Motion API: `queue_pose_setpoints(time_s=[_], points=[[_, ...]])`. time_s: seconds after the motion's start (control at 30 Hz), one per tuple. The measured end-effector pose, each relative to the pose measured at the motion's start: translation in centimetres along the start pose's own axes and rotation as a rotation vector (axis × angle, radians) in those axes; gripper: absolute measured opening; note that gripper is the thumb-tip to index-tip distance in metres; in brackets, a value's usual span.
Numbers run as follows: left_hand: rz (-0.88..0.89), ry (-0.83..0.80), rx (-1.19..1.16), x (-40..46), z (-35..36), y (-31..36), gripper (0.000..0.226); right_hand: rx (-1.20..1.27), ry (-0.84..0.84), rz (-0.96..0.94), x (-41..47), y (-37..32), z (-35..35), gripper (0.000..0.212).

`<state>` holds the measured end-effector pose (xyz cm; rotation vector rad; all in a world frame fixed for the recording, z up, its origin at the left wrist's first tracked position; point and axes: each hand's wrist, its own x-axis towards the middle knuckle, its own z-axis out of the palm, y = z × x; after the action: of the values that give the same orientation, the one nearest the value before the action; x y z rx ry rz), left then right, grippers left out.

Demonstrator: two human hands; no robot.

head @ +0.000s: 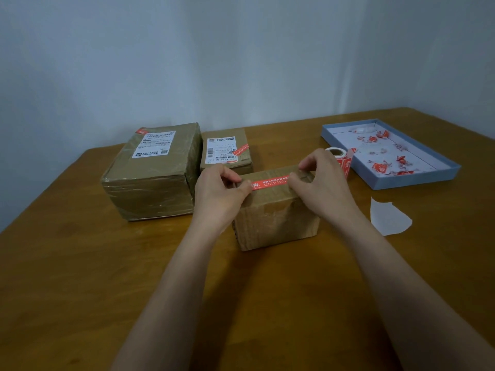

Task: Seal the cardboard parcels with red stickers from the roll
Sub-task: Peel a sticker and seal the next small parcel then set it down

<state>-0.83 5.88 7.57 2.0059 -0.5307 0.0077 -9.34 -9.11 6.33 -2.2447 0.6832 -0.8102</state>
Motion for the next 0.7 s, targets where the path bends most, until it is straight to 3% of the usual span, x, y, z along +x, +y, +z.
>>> queue_pose_setpoints(time_s=[0.1,0.3,0.43,0.7], points=[[0.066,0.010,0.017,-0.4,0.0,-0.4,0.007,0.039,0.042,-0.091,-0.4,0.5,0.1,0.007],[0.524,0.070,0.241,-1.3,0.4,-1.9,0.023,-0.159,0.108,-0.389,-2.6,1.1,0.4,0.034],[0.557,-0.008,0.252,-1.9,0.8,-2.7,0.030,-0.191,0.042,-0.470,-3.6,0.6,0.9,0.040],[0.584,0.015,0.230,-1.9,0.9,-3.1,0.040,-0.144,0.042,-0.493,-3.4,1.0,1.0,0.037]])
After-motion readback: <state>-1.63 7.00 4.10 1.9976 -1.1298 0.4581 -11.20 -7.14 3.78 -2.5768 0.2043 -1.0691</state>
